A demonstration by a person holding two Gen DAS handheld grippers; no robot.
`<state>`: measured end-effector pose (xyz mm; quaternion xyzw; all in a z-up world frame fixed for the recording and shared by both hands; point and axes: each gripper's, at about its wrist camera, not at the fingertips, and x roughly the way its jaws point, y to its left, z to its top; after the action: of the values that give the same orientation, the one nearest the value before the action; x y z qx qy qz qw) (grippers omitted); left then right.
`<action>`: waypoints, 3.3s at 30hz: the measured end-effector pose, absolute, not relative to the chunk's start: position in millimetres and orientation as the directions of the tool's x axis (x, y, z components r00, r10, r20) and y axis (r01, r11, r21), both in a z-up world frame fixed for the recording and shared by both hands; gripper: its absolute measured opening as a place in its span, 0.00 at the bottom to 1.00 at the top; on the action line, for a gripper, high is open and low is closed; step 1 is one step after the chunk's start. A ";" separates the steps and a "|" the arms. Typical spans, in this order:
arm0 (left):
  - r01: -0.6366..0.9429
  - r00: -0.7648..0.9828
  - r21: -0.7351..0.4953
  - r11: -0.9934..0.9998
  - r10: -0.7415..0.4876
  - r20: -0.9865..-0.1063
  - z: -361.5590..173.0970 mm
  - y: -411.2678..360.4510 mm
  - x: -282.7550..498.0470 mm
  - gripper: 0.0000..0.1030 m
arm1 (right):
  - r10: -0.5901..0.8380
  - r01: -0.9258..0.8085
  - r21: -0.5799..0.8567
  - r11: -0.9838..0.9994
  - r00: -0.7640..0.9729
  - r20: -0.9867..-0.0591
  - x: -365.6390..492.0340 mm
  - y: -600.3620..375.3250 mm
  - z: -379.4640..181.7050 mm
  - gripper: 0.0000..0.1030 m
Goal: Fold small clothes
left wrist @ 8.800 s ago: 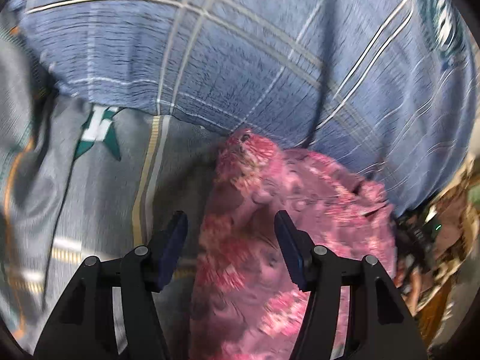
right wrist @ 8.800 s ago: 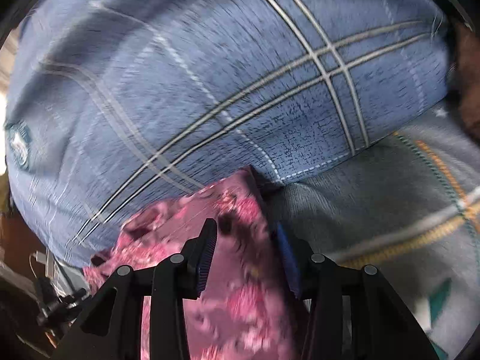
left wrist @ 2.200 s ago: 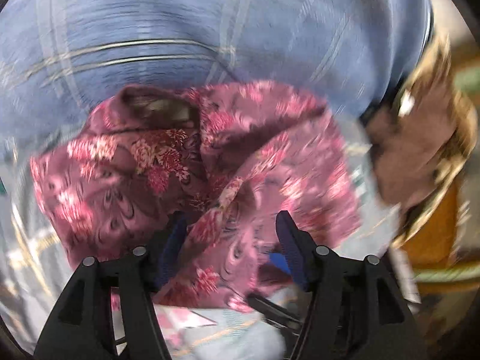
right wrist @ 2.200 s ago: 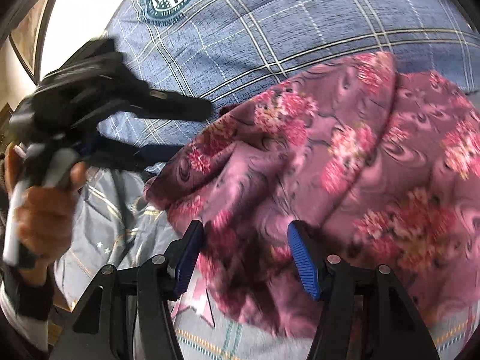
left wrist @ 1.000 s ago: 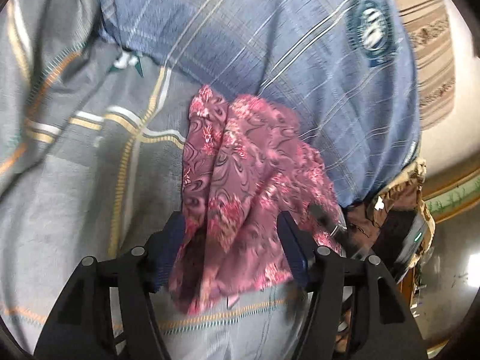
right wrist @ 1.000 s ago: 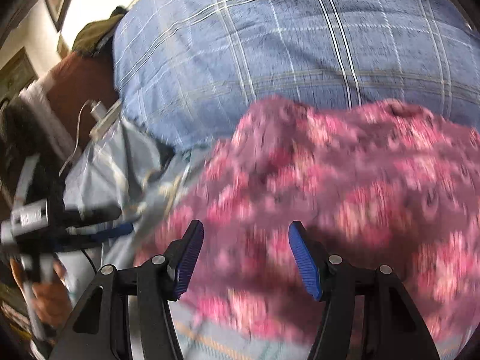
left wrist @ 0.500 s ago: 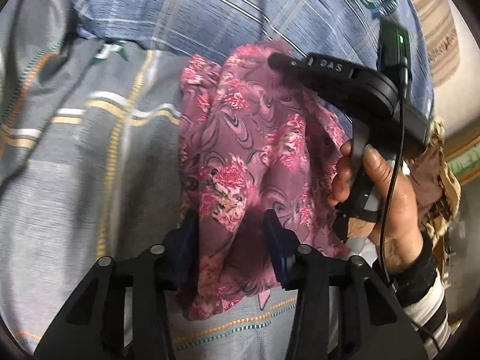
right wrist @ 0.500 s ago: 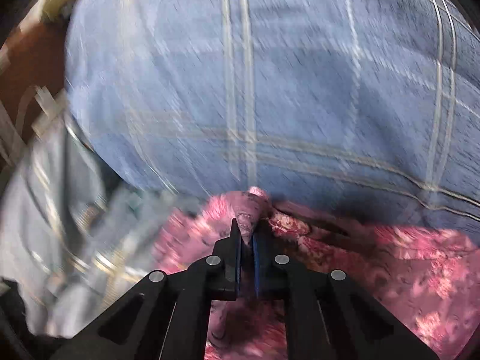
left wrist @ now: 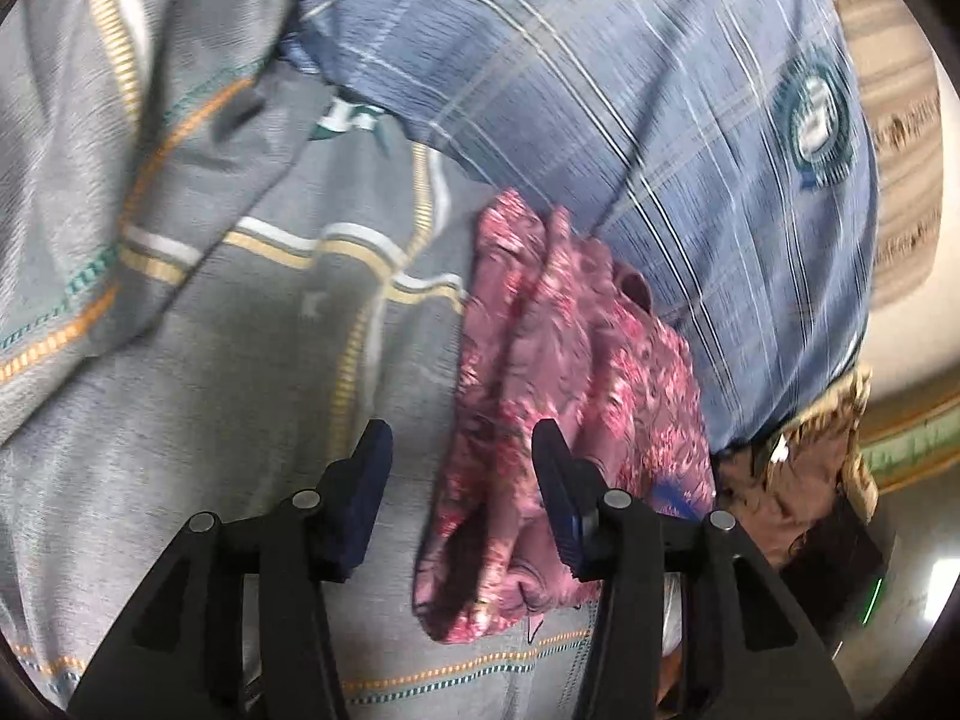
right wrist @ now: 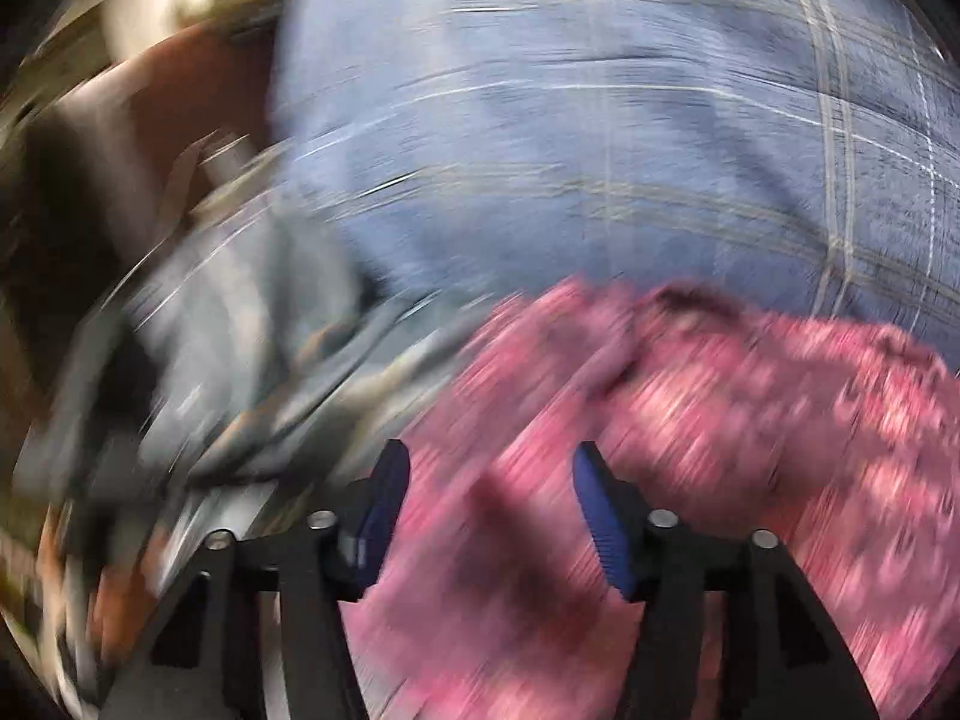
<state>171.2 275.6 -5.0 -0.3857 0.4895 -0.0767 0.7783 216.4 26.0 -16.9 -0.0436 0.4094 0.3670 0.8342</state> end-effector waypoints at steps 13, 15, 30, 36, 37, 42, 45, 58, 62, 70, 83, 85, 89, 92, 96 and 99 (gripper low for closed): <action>-0.307 0.517 -0.723 0.618 -0.530 -0.672 -17.0 295.9 165.8 0.49 | 0.362 -0.759 -0.327 0.563 0.583 -0.727 134.0 108.2 -69.0 0.60; -0.301 0.515 -0.727 0.617 -0.536 -0.669 -17.0 295.8 165.9 0.50 | 0.364 -0.746 -0.330 0.578 0.598 -0.713 136.5 106.7 -67.1 0.53; -0.261 0.405 -0.843 0.470 -0.740 -0.538 -31.4 235.1 219.0 0.70 | 0.531 -0.678 0.015 0.735 0.562 -0.635 149.5 35.6 -19.0 0.15; -0.301 0.341 -0.823 0.482 -0.751 -0.565 -38.8 213.1 253.5 0.60 | 0.566 -0.663 0.103 0.741 0.536 -0.626 155.0 20.7 -19.2 0.15; -0.304 0.351 -0.818 0.489 -0.740 -0.573 -36.3 213.3 254.0 0.49 | 0.572 -0.658 0.117 0.743 0.535 -0.622 156.5 17.7 -19.0 0.15; -0.270 0.397 -0.781 0.564 -0.674 -0.623 -5.9 201.5 247.1 0.18 | 0.619 -0.633 0.223 0.741 0.517 -0.591 164.0 -2.6 -12.6 0.15; -0.234 0.441 -0.780 0.581 -0.652 -0.617 25.2 185.1 242.8 0.17 | 0.665 -0.618 0.306 0.724 0.509 -0.546 166.1 -20.5 -2.8 0.15; 0.020 0.396 -0.664 0.748 -0.615 -0.682 109.1 -20.7 283.2 0.17 | 0.669 -0.401 0.593 0.698 0.659 -0.343 176.8 -191.0 23.9 0.15; 0.053 0.318 -0.613 0.788 -0.596 -0.737 85.9 -92.6 298.3 0.17 | 0.619 -0.289 0.652 0.701 0.701 -0.355 182.2 -247.9 3.0 0.15; 0.105 0.232 -0.455 0.884 -0.467 -0.853 34.8 -175.7 297.3 0.18 | 0.570 -0.122 0.727 0.675 0.713 -0.409 184.7 -312.9 -45.5 0.15; 0.119 0.301 -0.509 0.852 -0.520 -0.800 73.3 -96.9 260.2 0.56 | 0.553 -0.050 0.739 0.672 0.698 -0.455 186.9 -347.1 -49.3 0.29; 0.032 0.363 -0.533 0.846 -0.507 -0.782 71.6 -49.8 258.9 0.58 | 0.532 -0.071 0.724 0.686 0.727 -0.433 196.9 -353.5 -33.0 0.49; -0.144 0.337 -0.606 0.782 -0.537 -0.773 36.1 15.1 257.9 0.58 | 0.590 -0.144 0.705 0.694 0.675 -0.443 258.1 -341.4 -15.3 0.60; -0.186 0.311 -0.640 0.745 -0.573 -0.758 13.4 24.8 257.7 0.58 | 0.602 -0.117 0.686 0.718 0.600 -0.527 314.8 -320.0 -27.3 0.60; -0.191 0.292 -0.668 0.719 -0.608 -0.738 0.1 19.6 261.3 0.58 | 0.614 -0.073 0.673 0.736 0.491 -0.618 369.5 -292.0 -58.7 0.59; -0.146 0.299 -0.649 0.747 -0.592 -0.748 8.8 12.8 263.4 0.58 | 0.612 -0.117 0.635 0.763 0.445 -0.654 386.2 -273.4 -61.7 0.10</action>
<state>263.4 12.8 8.8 -0.3223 0.5723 -0.1508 0.7388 386.2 -273.4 -61.7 0.2600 0.4764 0.2251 0.8092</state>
